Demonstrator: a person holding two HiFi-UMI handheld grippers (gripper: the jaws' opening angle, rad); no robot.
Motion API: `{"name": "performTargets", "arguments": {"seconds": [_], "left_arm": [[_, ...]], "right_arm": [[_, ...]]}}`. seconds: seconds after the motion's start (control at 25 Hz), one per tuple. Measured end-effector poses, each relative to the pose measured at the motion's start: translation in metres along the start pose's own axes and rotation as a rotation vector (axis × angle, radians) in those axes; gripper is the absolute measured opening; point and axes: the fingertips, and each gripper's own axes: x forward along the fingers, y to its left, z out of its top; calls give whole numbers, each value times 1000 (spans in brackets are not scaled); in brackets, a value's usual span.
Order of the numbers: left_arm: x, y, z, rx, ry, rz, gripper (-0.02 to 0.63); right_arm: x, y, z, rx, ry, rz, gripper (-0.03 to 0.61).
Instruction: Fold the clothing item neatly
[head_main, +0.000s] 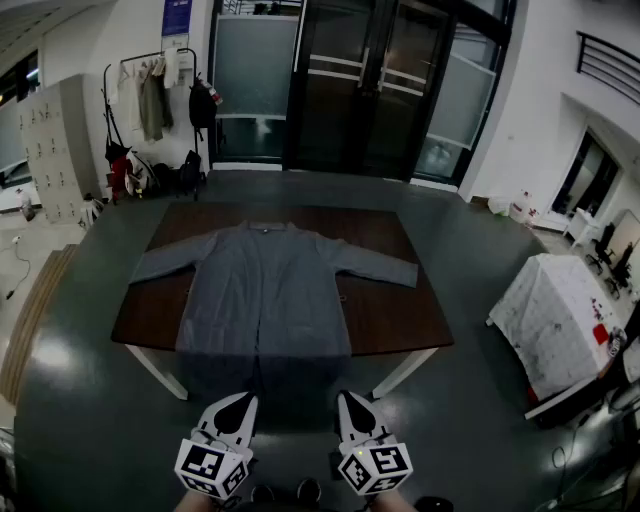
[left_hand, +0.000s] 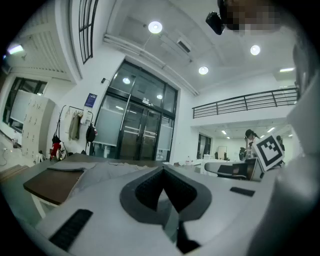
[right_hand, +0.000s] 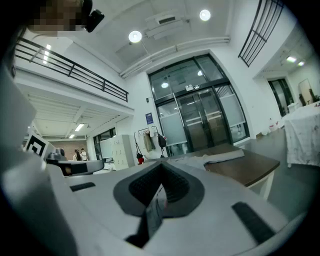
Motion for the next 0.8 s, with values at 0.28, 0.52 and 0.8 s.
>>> {"name": "performTargets", "arguments": {"seconds": [0.28,0.52,0.8], "left_arm": [[1,5,1,9,-11,-11,8],[10,4,-4,-11,-1,-22,8],[23,-5,-5,-30,1,-18,8]], "right_arm": [[4,-1,-2,-25,0,-2,-12],[6,-9,-4,-5,-5,-41,-12],[-1,-40,0,41,-34,-104,-12]]}}
